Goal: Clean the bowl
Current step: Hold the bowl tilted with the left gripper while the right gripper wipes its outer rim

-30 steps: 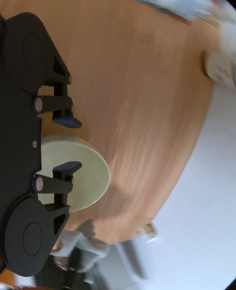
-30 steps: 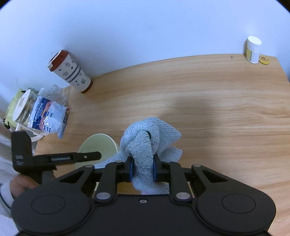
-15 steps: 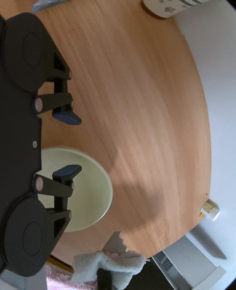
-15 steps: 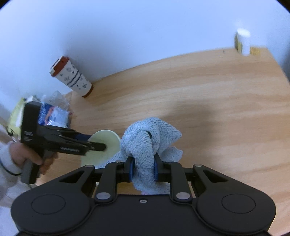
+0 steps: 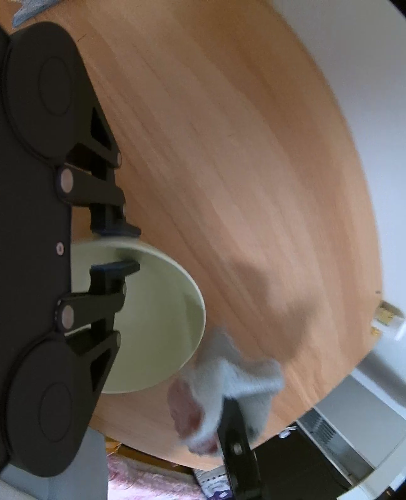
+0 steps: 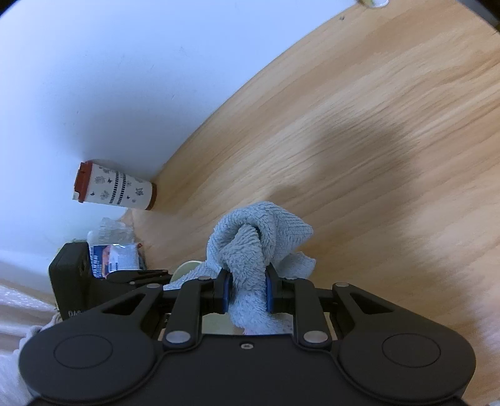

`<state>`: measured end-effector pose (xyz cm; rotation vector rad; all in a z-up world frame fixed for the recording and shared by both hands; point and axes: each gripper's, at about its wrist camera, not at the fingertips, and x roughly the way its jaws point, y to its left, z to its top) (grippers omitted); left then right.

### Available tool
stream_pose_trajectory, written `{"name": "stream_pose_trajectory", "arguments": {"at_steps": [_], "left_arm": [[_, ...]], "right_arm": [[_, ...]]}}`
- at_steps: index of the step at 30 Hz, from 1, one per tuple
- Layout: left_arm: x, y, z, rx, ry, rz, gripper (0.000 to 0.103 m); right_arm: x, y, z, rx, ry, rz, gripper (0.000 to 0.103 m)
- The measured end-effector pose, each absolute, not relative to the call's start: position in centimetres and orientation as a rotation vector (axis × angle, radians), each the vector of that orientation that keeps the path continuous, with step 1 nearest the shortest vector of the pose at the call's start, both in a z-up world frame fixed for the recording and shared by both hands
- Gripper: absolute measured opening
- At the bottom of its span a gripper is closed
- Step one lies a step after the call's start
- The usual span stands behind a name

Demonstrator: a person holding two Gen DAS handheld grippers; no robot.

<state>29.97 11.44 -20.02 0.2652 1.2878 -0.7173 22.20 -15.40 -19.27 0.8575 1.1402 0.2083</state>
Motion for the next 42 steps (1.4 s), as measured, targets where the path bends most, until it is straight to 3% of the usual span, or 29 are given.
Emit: {"name": "stream_pose_trajectory", "arguments": {"at_steps": [10,18,27,35,42], "left_arm": [[23.5,9.5,-17.4,0.551,0.934,-0.691,0.009],[20.8,9.1,-17.1,0.642,0.824,-0.694,0.010],[21.3,8.6,-17.2,0.587,0.845,-0.676,0.011],[22.8,10.1,-17.1,0.425,0.920,-0.614,0.012],[23.8,12.4,-17.5,0.277,0.964,-0.558,0.011]], "right_arm": [[26.9,-12.9,-18.2,0.816,1.206,0.277,0.024],[28.9,-7.9,-18.3,0.628,1.302,0.449,0.024],[28.7,-10.1,-20.5,0.684,1.359,0.394,0.024],[25.1,-13.9,-25.3,0.913,1.426,0.239,0.024],[26.8,-13.0,-22.8,0.905,1.316,0.285,0.024]]}}
